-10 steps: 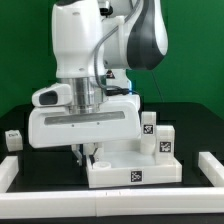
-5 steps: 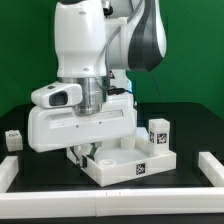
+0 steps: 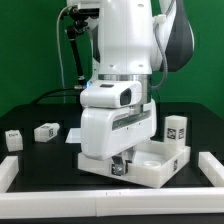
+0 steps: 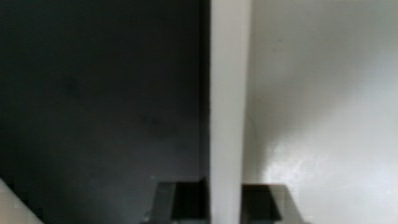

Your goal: Assemble square table

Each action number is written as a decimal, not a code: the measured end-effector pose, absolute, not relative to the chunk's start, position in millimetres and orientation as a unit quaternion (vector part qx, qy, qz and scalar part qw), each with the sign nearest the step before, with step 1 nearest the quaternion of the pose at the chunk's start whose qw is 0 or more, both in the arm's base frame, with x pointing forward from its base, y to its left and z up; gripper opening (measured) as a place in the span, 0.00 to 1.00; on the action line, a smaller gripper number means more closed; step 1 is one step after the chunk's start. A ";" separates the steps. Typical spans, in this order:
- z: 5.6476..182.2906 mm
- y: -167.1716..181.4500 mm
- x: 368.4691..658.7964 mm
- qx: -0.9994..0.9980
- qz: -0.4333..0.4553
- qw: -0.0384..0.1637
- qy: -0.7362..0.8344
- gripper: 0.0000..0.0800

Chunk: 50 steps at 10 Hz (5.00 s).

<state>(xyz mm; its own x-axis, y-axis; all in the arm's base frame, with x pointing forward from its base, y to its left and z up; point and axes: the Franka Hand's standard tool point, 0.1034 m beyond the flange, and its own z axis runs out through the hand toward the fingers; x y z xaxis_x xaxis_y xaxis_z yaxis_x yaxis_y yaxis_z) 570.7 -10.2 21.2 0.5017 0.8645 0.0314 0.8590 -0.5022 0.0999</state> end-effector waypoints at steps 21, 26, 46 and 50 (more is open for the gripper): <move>25.1 76.7 634.2 0.732 0.037 0.069 0.677 0.09; 22.0 76.5 612.5 0.732 0.005 0.049 0.679 0.50; 122.2 7.8 602.8 0.873 -0.013 0.047 0.486 0.81; 155.4 -68.7 568.3 0.943 -0.004 0.027 0.331 0.81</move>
Offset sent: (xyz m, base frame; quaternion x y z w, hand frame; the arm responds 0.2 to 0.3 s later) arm 0.0414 0.0533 0.0039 -0.0073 0.0458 -0.2147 0.9756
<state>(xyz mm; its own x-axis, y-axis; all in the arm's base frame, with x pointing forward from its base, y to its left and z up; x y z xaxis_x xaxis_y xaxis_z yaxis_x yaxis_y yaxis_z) 568.3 -68.7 155.4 0.7804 0.6247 -0.0249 0.6251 -0.7790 0.0478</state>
